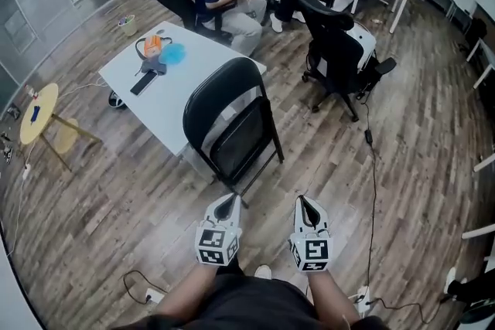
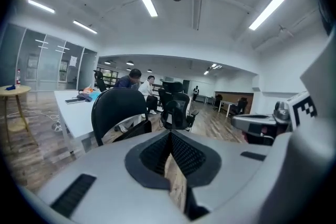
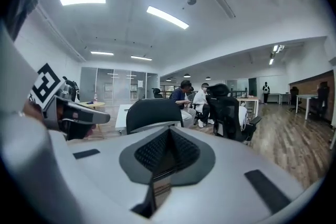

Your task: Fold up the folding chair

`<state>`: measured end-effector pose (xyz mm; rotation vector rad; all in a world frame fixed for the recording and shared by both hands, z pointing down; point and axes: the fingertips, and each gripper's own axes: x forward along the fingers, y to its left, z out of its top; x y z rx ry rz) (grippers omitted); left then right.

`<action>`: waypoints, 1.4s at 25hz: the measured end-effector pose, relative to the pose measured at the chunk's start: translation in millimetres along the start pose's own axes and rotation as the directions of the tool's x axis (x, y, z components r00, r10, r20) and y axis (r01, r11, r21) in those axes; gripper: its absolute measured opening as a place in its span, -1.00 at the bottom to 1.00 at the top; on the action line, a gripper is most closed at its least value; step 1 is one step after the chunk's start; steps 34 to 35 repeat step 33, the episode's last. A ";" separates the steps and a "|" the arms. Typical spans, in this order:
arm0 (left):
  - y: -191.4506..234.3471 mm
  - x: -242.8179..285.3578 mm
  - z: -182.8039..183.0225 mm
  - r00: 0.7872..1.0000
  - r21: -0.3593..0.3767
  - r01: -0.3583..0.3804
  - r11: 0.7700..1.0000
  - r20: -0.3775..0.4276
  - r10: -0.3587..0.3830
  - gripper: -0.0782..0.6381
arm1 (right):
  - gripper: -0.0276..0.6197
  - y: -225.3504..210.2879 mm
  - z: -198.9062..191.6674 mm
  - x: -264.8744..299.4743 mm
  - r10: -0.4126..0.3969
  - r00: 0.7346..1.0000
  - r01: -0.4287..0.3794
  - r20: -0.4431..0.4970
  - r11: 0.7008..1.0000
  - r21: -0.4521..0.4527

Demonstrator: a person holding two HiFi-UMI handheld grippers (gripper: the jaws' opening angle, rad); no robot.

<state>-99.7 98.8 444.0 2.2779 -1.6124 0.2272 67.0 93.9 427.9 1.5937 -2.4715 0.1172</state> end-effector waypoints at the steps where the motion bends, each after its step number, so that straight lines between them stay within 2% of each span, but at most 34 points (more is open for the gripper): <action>1: -11.8 -9.4 -7.4 1.000 0.000 -0.004 1.000 -0.001 0.004 -0.76 | -0.87 -4.5 -2.6 -14.8 -0.018 1.000 0.018 0.001 1.000 -0.001; 7: -82.2 -57.5 -38.0 0.999 0.061 -0.003 0.998 -0.040 0.006 -0.77 | -0.87 -4.3 -16.5 -93.4 -0.023 1.000 0.023 -0.006 0.999 0.036; 11: -107.8 -75.3 -57.8 0.999 0.043 0.018 0.999 -0.050 -0.015 -0.76 | -0.87 5.8 -36.1 -126.4 -0.015 0.999 0.016 -0.034 1.000 0.015; 20: -96.5 -102.6 -73.5 0.999 0.054 -0.032 0.998 -0.028 0.034 -0.76 | -0.87 34.5 -47.0 -145.9 0.022 1.000 -0.022 -0.009 1.000 -0.021; 24: -91.0 -106.7 -75.2 0.998 0.062 -0.048 0.997 -0.031 0.050 -0.76 | -0.87 34.9 -43.8 -146.0 0.025 1.000 -0.025 0.005 1.000 -0.001; 35: -98.2 -98.7 -68.5 0.999 0.097 -0.029 0.995 -0.010 0.030 -0.76 | -0.87 30.4 -46.5 -142.8 0.018 1.000 -0.019 0.014 0.999 0.028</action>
